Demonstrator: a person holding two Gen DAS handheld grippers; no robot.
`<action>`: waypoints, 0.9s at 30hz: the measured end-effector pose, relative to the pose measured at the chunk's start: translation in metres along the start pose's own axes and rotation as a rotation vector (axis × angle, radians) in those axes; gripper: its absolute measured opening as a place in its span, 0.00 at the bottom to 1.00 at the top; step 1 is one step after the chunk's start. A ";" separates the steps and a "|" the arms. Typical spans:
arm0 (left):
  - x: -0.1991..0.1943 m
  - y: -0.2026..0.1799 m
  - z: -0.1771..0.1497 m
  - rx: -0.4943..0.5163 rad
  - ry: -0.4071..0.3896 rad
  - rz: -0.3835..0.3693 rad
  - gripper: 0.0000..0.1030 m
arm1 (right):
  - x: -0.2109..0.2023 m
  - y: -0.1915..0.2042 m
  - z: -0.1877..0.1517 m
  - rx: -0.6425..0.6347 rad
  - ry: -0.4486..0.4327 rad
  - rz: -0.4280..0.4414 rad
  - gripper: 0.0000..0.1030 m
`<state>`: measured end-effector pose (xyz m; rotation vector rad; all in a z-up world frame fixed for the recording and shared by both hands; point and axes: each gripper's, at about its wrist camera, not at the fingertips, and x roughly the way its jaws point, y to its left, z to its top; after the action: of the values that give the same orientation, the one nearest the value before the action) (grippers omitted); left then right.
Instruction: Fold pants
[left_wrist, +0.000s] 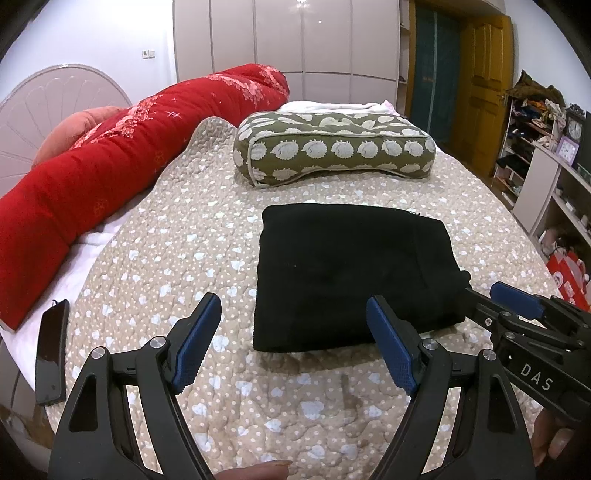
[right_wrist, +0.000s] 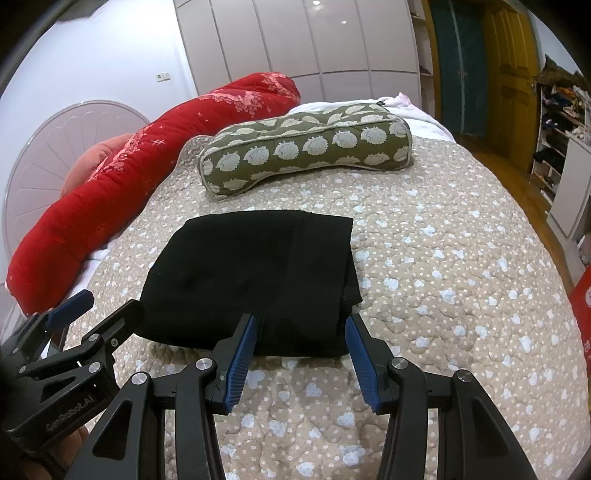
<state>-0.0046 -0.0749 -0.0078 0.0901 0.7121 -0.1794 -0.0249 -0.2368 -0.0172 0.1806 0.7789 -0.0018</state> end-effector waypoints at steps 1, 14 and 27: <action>0.000 0.000 0.000 0.001 0.002 -0.001 0.79 | 0.000 0.000 0.000 0.000 0.001 0.000 0.47; 0.005 -0.002 -0.001 0.004 0.015 -0.006 0.79 | 0.002 -0.001 0.000 0.001 0.006 0.002 0.47; 0.008 -0.001 -0.002 0.001 0.022 -0.020 0.79 | 0.005 -0.004 -0.001 0.004 0.010 0.000 0.47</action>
<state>-0.0002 -0.0770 -0.0143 0.0864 0.7346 -0.1979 -0.0222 -0.2407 -0.0222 0.1846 0.7891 -0.0023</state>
